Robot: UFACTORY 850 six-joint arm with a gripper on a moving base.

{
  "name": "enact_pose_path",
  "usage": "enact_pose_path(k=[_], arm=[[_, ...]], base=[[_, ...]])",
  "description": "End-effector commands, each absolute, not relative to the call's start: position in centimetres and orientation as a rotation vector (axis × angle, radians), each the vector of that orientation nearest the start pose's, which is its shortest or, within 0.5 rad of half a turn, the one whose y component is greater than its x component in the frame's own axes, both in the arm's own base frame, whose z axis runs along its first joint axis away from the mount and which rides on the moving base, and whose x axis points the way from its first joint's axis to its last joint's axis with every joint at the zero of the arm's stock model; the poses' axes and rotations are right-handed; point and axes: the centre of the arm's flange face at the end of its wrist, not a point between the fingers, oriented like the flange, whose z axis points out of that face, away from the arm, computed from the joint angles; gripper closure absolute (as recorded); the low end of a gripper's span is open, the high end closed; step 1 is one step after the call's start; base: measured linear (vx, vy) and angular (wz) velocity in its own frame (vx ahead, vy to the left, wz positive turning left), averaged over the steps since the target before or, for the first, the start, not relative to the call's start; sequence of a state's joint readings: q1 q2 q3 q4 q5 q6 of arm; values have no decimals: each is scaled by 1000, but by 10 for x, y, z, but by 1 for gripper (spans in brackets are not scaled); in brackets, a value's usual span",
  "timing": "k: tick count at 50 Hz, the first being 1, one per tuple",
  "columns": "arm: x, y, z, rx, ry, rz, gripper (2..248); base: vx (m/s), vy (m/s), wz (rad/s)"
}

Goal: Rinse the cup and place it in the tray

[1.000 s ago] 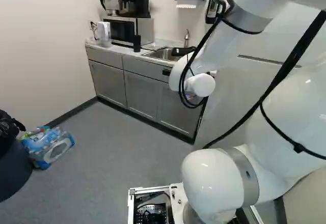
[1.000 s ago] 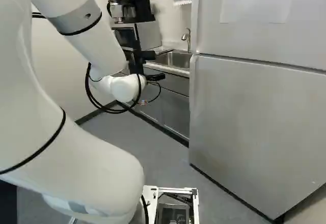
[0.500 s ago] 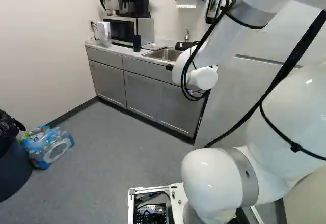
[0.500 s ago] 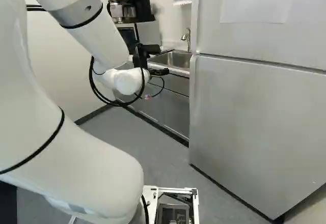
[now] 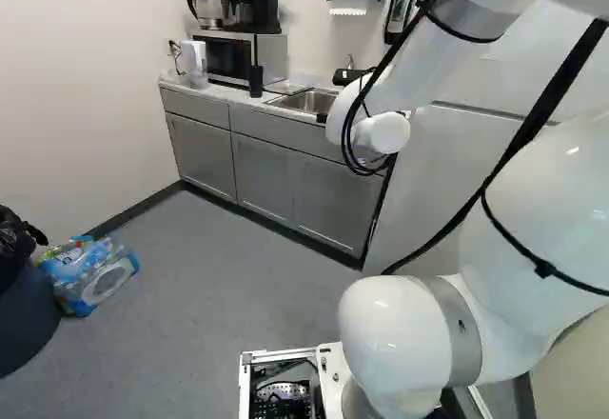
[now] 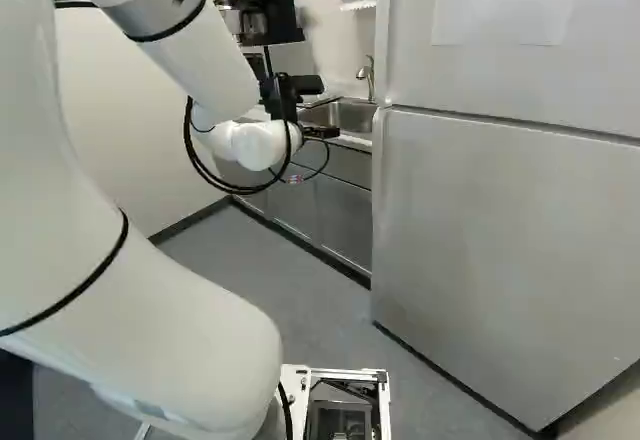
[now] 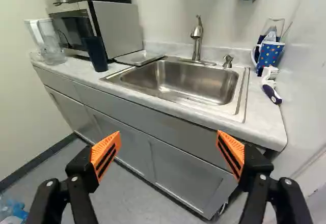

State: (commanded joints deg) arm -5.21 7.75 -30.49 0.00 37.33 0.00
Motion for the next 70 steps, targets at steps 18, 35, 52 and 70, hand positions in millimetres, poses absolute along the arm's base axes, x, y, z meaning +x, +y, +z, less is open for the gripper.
enact_pose_path(k=[18,35,52,70], arm=[[426,-44,503,-2520,130,-1977,3],[436,-48,520,-2504,138,-2003,3],[446,-52,537,-2483,144,-2037,3],[457,-56,556,-2459,151,-2074,3]], base=[[0,0,0],[0,0,0],[0,0,0],[0,0,0]])
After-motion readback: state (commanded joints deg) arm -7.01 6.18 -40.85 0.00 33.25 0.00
